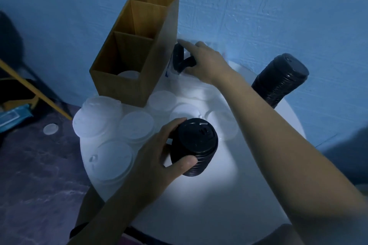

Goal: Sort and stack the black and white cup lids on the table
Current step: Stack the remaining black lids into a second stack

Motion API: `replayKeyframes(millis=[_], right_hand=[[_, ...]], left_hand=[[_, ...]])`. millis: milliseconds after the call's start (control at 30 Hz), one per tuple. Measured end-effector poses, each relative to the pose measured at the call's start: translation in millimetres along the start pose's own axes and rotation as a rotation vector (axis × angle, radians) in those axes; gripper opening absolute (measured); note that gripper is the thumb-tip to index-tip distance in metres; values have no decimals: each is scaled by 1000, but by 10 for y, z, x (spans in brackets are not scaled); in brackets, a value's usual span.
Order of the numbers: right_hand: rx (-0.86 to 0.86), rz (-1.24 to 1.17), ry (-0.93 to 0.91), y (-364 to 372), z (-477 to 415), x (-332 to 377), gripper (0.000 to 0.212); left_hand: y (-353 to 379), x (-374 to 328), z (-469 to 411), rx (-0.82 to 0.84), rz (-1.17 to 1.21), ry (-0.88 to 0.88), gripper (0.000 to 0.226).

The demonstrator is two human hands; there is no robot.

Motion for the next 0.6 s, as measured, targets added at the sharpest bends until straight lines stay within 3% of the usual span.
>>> replayKeyframes(millis=[133, 400, 600], right_hand=[[103, 77, -10, 44, -162, -7, 89], [-107, -38, -44, 28, -139, -110, 41], [-188, -200, -38, 35, 48, -145, 33]], left_hand=[[-3, 29, -8, 2, -9, 2, 68], [-1, 59, -21, -3, -20, 10, 68], [-7, 67, -18, -1, 8, 14, 68]])
Point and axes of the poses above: each hand's wrist, its own z-axis away from the middle knuckle, its own y-axis out of the palm, x = y × z, the point moved 1 cm from there along -z, towards the middle knuckle, and after that the axes turned 13 degrees about x, right-handed, at the moved point
